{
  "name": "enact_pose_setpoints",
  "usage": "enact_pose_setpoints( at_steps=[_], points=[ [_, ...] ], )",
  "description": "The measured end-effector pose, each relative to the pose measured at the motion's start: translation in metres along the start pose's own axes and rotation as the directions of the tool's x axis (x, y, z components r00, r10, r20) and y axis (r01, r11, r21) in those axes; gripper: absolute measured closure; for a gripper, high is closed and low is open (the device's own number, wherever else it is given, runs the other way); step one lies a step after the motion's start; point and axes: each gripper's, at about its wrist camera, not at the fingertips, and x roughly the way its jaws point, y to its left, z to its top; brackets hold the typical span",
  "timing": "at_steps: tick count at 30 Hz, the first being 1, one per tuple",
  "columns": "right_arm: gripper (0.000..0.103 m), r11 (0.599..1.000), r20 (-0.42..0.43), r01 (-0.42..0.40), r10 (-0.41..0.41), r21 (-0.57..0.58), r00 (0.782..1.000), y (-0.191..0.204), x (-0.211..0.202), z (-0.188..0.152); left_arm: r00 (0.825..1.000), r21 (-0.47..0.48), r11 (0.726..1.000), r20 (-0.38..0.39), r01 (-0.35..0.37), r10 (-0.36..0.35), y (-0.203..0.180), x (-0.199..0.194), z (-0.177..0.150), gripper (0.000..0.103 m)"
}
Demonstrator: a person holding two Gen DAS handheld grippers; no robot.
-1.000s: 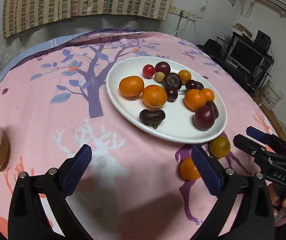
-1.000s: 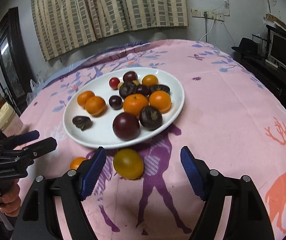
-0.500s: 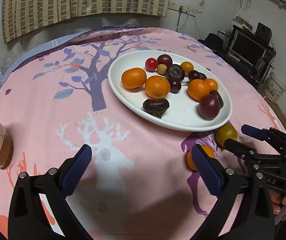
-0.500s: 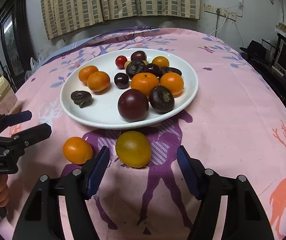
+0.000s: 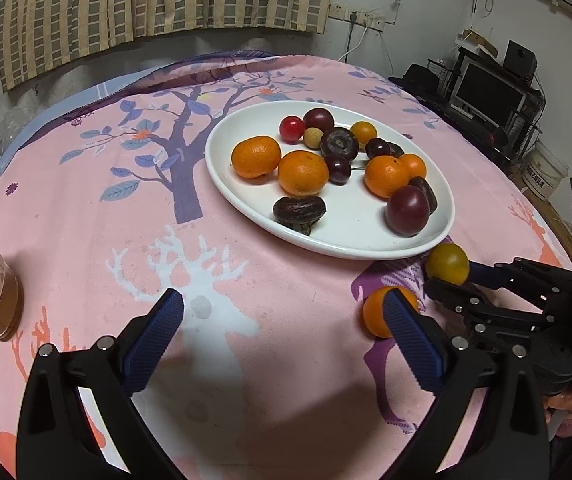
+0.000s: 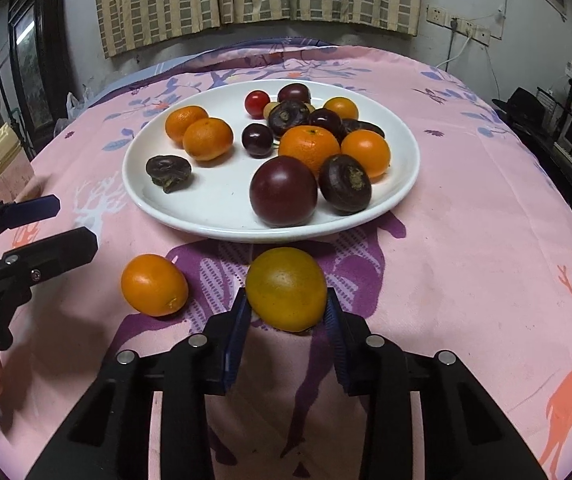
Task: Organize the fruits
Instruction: 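Grasp a tangerine with the left tool while the right tool grasps a yellow tomato, then carry the tangerine and yellow tomato to the white plate and release both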
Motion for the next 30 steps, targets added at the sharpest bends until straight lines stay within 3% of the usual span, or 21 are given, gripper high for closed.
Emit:
enact_pose_setpoints(
  at_steps=[3, 6, 10, 18, 22, 26, 30],
  points=[
    [0.065, 0.993, 0.037, -0.070, 0.067, 0.093, 0.997, -0.016, -0.015, 0.000, 0.999, 0.042, 0.998, 0.003, 0.050, -0.050, -0.011, -0.002, -0.003, 0.005],
    [0.065, 0.989, 0.082, -0.056, 0.045, 0.136, 0.996, -0.027, -0.027, -0.002, 0.992, 0.126, 0.984, -0.003, 0.125, -0.126, -0.033, -0.003, -0.010, 0.008],
    [0.065, 0.981, 0.085, -0.050, 0.035, 0.190, 0.996, -0.039, -0.029, -0.004, 0.986, 0.212, 0.963, -0.040, 0.168, -0.163, -0.060, 0.006, -0.017, 0.032],
    [0.065, 0.975, 0.102, -0.045, 0.023, 0.218, 0.995, -0.046, -0.031, -0.003, 0.985, 0.169, 0.973, -0.094, 0.160, -0.145, -0.058, 0.034, -0.014, 0.050],
    [0.065, 0.975, 0.108, -0.055, 0.032, 0.214, 0.994, -0.045, -0.033, -0.003, 0.986, 0.169, 0.974, -0.099, 0.150, -0.135, -0.056, 0.039, -0.014, 0.053],
    [0.065, 0.974, 0.114, -0.057, 0.032, 0.220, 0.993, -0.046, -0.035, -0.003, 0.984, 0.176, 0.971, -0.100, 0.162, -0.146, -0.057, 0.038, -0.015, 0.065],
    [0.065, 0.974, 0.113, -0.056, 0.031, 0.220, 0.993, -0.046, -0.035, -0.003, 0.985, 0.179, 0.971, -0.097, 0.157, -0.141, -0.058, 0.036, -0.016, 0.065]
  ],
)
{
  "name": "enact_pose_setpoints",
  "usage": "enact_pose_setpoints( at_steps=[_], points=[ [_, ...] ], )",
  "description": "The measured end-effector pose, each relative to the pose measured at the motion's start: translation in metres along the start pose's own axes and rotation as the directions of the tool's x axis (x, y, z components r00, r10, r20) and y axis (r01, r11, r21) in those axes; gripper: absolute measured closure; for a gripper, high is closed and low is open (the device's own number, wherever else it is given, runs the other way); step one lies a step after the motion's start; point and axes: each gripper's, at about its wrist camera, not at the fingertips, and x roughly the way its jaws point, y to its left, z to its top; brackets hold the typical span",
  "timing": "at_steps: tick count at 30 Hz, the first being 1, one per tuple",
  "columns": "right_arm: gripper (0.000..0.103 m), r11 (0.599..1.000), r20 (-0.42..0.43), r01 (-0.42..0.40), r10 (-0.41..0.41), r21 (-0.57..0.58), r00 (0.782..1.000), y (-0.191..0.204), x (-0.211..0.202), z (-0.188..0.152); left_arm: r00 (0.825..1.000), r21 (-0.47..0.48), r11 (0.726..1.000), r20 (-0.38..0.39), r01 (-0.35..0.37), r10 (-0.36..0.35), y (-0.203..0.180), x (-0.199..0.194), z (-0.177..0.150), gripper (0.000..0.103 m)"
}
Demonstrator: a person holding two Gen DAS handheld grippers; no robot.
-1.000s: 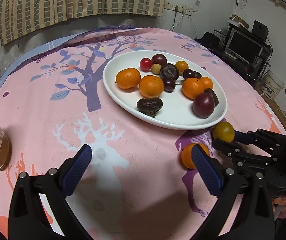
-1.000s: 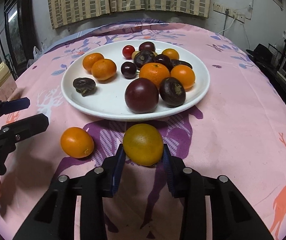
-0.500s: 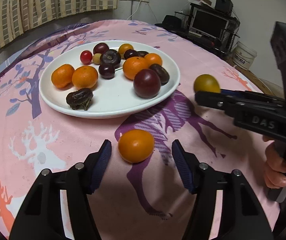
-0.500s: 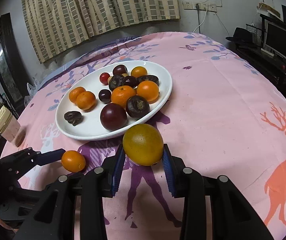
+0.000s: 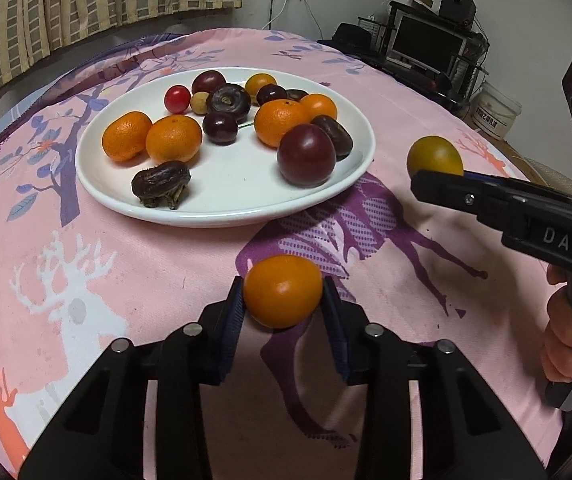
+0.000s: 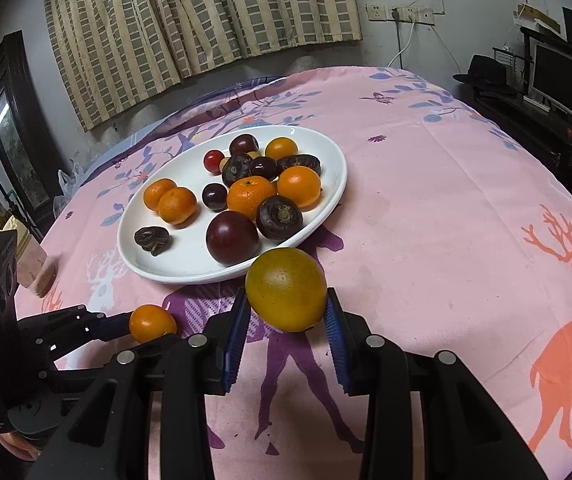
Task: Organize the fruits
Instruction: 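Carry the tangerine and yellow tomato to the white plate and release both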
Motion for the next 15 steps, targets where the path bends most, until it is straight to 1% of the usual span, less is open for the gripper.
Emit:
enact_pose_setpoints(
  at_steps=[3, 6, 11, 13, 15],
  points=[
    [0.065, 1.000, 0.002, 0.008, -0.008, -0.013, 1.000, 0.002, 0.000, -0.001, 1.000, -0.017, 1.000, 0.008, 0.013, -0.013, 0.001, -0.006, 0.000, 0.065],
    [0.065, 0.999, 0.014, 0.017, -0.017, -0.036, 1.000, 0.006, -0.004, -0.003, 0.999, -0.020, 1.000, 0.043, 0.004, -0.003, 0.000, -0.018, 0.002, 0.066],
    [0.065, 0.998, 0.062, -0.034, 0.037, -0.046, 0.997, 0.013, -0.021, -0.001, 0.993, -0.072, 0.997, 0.120, 0.003, 0.006, 0.010, -0.051, 0.005, 0.066],
    [0.065, 0.997, 0.078, -0.052, 0.056, -0.054, 0.995, 0.018, -0.028, 0.007, 0.989, -0.086, 0.996, 0.150, 0.002, 0.011, 0.016, -0.064, 0.011, 0.066],
    [0.065, 0.995, 0.093, -0.055, 0.062, -0.080, 0.994, 0.025, -0.033, 0.019, 0.983, -0.091, 0.996, 0.182, 0.006, 0.011, 0.023, -0.077, 0.023, 0.066]
  ],
)
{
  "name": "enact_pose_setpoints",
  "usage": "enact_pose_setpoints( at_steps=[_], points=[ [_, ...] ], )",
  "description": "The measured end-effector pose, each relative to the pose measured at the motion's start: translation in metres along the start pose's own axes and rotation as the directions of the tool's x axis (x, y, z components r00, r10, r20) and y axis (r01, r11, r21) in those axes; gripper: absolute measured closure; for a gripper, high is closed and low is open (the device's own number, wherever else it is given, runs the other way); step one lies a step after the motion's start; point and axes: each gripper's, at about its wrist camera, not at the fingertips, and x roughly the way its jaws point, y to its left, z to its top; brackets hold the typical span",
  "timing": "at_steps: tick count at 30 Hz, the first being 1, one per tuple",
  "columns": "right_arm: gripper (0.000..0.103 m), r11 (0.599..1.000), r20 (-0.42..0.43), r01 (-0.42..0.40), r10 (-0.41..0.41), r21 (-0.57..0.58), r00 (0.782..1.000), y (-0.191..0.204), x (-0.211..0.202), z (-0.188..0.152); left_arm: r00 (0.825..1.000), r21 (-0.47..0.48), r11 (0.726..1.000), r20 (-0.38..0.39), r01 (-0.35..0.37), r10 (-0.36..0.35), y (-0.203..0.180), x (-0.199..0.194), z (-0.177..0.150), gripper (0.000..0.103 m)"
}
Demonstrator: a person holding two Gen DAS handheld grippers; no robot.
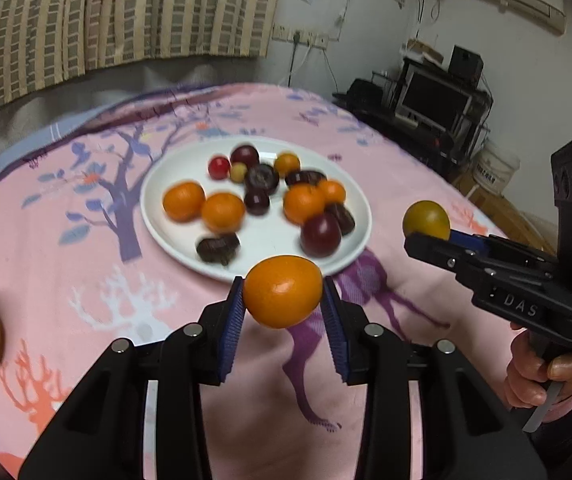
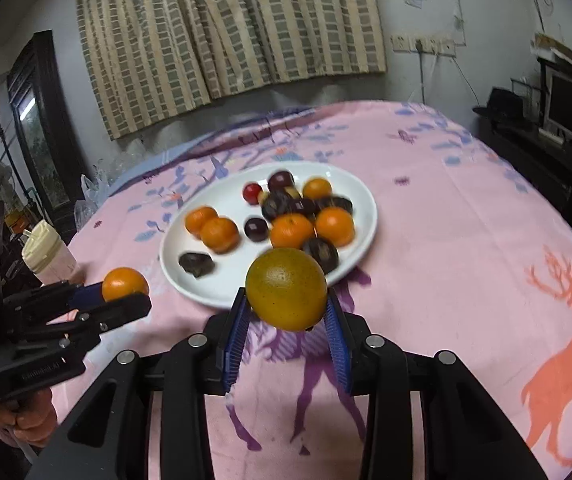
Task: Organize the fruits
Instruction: 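Carry the tangerine and yellow tomato to the white plate and release both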
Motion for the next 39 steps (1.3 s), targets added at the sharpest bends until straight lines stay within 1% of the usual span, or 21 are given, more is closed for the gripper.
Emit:
enact_pose_setpoints(
  at_steps=[3, 6, 9, 11, 15, 19, 22, 25, 26, 27, 28, 29, 30, 31, 32, 34, 36, 39],
  points=[
    [0.065, 1.000, 0.027, -0.002, 0.003, -0.029, 1.000, 0.005, -0.001, 0.029, 0.999, -0.005, 1.000, 0.039, -0.011, 0.012, 0.006, -0.007, 0.029, 0.066],
    [0.065, 0.999, 0.054, 0.010, -0.008, -0.045, 0.999, 0.007, 0.009, 0.057, 0.997, -0.013, 0.999, 0.068, -0.035, 0.036, 0.013, -0.002, 0.060, 0.066],
    [0.065, 0.998, 0.050, 0.020, -0.017, -0.053, 0.999, 0.006, 0.025, 0.074, 0.995, -0.026, 0.998, 0.075, -0.063, 0.064, 0.021, 0.015, 0.088, 0.066],
    [0.065, 0.998, 0.038, 0.027, -0.024, -0.059, 0.999, 0.003, 0.041, 0.083, 0.994, -0.029, 0.996, 0.063, -0.086, 0.088, 0.027, 0.032, 0.101, 0.066],
    [0.065, 0.998, 0.002, 0.045, -0.044, -0.047, 0.999, -0.006, 0.073, 0.092, 0.994, -0.048, 0.993, 0.006, -0.111, 0.111, 0.041, 0.072, 0.112, 0.066],
    [0.065, 0.998, -0.051, 0.051, -0.052, -0.022, 0.997, -0.018, 0.100, 0.090, 0.991, -0.060, 0.990, -0.047, -0.127, 0.124, 0.054, 0.105, 0.109, 0.066],
    [0.065, 0.998, -0.079, 0.063, -0.065, -0.027, 0.995, -0.019, 0.113, 0.083, 0.990, -0.069, 0.990, -0.074, -0.123, 0.118, 0.059, 0.121, 0.107, 0.066],
    [0.064, 0.998, -0.112, 0.061, -0.063, -0.024, 0.992, -0.020, 0.121, 0.079, 0.985, -0.051, 0.988, -0.100, -0.144, 0.138, 0.057, 0.131, 0.105, 0.065],
    [0.056, 0.997, -0.125, 0.072, -0.075, -0.029, 0.989, -0.019, 0.121, 0.077, 0.982, -0.047, 0.986, -0.105, -0.161, 0.155, 0.056, 0.131, 0.104, 0.059],
    [0.032, 0.995, -0.128, 0.091, -0.095, -0.035, 0.987, -0.016, 0.116, 0.077, 0.977, -0.040, 0.981, -0.103, -0.190, 0.185, 0.054, 0.127, 0.103, 0.038],
    [0.023, 0.992, -0.115, 0.115, -0.120, -0.044, 0.986, -0.013, 0.109, 0.077, 0.974, -0.034, 0.977, -0.092, -0.212, 0.209, 0.052, 0.121, 0.101, 0.027],
    [0.016, 0.990, -0.090, 0.130, -0.135, -0.056, 0.987, -0.010, 0.100, 0.077, 0.968, -0.018, 0.970, -0.061, -0.243, 0.242, 0.049, 0.109, 0.099, 0.013],
    [0.009, 0.985, -0.052, 0.149, -0.153, -0.083, 0.987, -0.005, 0.085, 0.076, 0.965, 0.005, 0.966, -0.038, -0.258, 0.258, 0.045, 0.098, 0.097, 0.010],
    [0.006, 0.980, -0.038, 0.166, -0.171, -0.106, 0.985, 0.000, 0.075, 0.073, 0.964, 0.025, 0.964, -0.027, -0.264, 0.264, 0.042, 0.089, 0.095, 0.010],
    [0.004, 0.977, -0.031, 0.177, -0.182, -0.119, 0.983, 0.004, 0.067, 0.071, 0.962, 0.048, 0.962, -0.023, -0.270, 0.271, 0.038, 0.077, 0.091, 0.007],
    [0.004, 0.971, -0.025, 0.193, -0.199, -0.144, 0.980, 0.012, 0.047, 0.059, 0.964, 0.067, 0.962, -0.018, -0.263, 0.265, 0.033, 0.057, 0.081, 0.005],
    [0.004, 0.970, -0.030, 0.191, -0.197, -0.152, 0.980, 0.018, 0.029, 0.045, 0.967, 0.093, 0.964, -0.027, -0.249, 0.253, 0.029, 0.035, 0.064, 0.005],
    [0.004, 0.971, -0.022, 0.187, -0.193, -0.148, 0.981, 0.027, 0.003, 0.021, 0.966, 0.086, 0.964, -0.036, -0.253, 0.256, 0.027, 0.005, 0.034, 0.005]
  ],
)
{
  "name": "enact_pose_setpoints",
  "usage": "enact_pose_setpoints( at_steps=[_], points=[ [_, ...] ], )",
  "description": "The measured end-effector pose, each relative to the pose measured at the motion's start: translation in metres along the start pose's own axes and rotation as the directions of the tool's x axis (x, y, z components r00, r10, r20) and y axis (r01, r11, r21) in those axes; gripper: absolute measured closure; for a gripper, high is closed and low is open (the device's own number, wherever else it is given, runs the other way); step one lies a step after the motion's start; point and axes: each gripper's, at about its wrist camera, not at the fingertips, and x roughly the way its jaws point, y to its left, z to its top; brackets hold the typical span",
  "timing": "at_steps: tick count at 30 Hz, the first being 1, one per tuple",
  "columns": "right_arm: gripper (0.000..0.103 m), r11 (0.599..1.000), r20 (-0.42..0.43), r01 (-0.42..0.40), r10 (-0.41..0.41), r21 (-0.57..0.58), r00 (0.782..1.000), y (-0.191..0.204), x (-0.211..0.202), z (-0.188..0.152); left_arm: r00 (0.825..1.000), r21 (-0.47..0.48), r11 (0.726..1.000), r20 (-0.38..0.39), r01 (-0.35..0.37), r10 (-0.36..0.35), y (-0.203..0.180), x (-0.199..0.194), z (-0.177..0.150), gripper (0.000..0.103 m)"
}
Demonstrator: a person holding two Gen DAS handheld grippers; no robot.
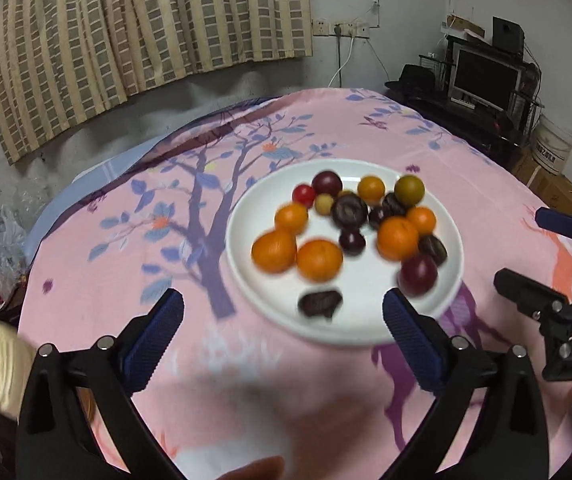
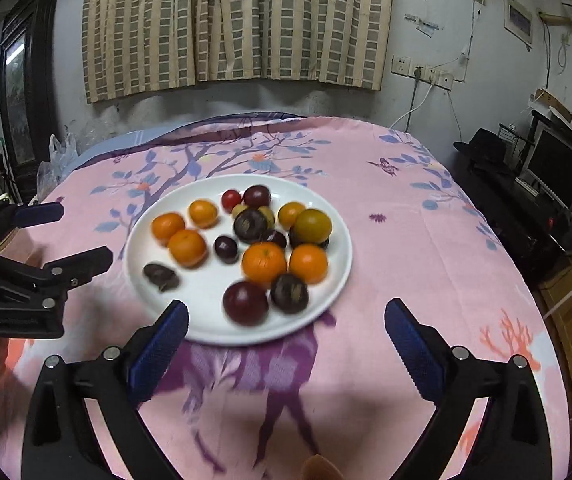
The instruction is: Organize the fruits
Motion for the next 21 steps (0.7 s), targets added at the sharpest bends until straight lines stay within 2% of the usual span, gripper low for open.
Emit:
enact_pose_setpoints(
  at_steps=[5, 10, 15, 21],
  points=[
    [0.004, 1.000, 0.004, -0.019, 0.019, 0.012, 1.000, 0.012, -0.033, -0.033, 1.000, -0.040, 0.999, -0.008, 0.019, -0.019, 0.003, -0.032, -0.048, 0.005],
    [0.004, 1.000, -0.007, -0.022, 0.022, 0.015, 1.000, 0.021, -0.052, -0.057, 0.999, -0.066, 0.997, -0.007, 0.035, -0.035, 0.004, -0.046, -0.078, 0.005],
    [0.004, 1.000, -0.017, -0.015, 0.015, 0.023, 1.000, 0.024, -0.059, -0.068, 1.000, -0.069, 0.998, -0.002, 0.014, -0.014, 0.002, -0.048, -0.088, 0.005],
    [0.004, 1.000, -0.029, -0.011, 0.012, 0.021, 1.000, 0.026, -0.060, -0.074, 1.000, -0.069, 0.997, 0.000, 0.025, -0.025, 0.001, -0.049, -0.092, 0.005]
  ],
)
